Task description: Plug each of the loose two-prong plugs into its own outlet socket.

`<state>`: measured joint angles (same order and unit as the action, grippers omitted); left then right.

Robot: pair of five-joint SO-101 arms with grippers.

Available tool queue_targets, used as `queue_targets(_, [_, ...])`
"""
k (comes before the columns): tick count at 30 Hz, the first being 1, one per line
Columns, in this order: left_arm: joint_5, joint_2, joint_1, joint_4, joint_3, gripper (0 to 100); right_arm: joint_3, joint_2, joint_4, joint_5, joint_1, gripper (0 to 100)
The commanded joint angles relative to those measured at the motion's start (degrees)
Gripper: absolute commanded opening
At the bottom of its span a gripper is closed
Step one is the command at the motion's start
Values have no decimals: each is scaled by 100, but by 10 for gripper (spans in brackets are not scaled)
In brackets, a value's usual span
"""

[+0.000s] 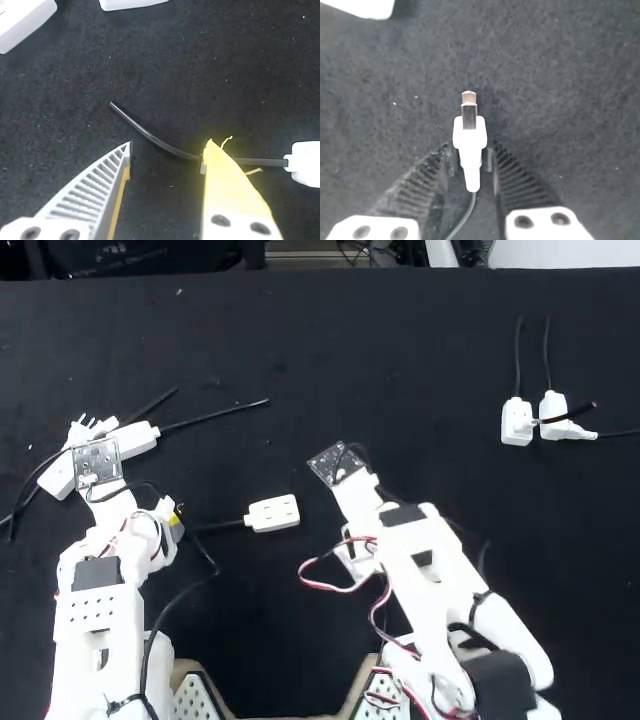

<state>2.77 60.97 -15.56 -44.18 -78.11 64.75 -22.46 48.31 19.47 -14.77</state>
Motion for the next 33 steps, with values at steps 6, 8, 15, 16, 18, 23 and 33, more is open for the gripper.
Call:
queue_targets(6, [62, 35, -31, 35, 75, 234, -189, 119, -44, -44, -9, 8])
queue_targets(8, [62, 35, -57, 26, 101, 234, -321, 110, 44, -26, -9, 11])
queue_targets(15, [53, 44, -13, -413, 673, 237, -1112, -1103, 1407, -220, -607, 10])
queue_targets(16, [53, 44, 31, -563, 875, 237, -1138, -1297, 1415, -343, -862, 10])
queue_targets(18, [62, 44, 84, -835, 1279, 235, -1226, -1596, 1398, -536, -1442, 10])
queue_targets(23, [475, 44, 286, -1134, 1895, 234, -1077, -1464, -132, -1292, -2453, 10])
queue_targets(33, [809, 44, 505, -932, 1982, 234, -787, -382, -2321, -2101, -3270, 10])
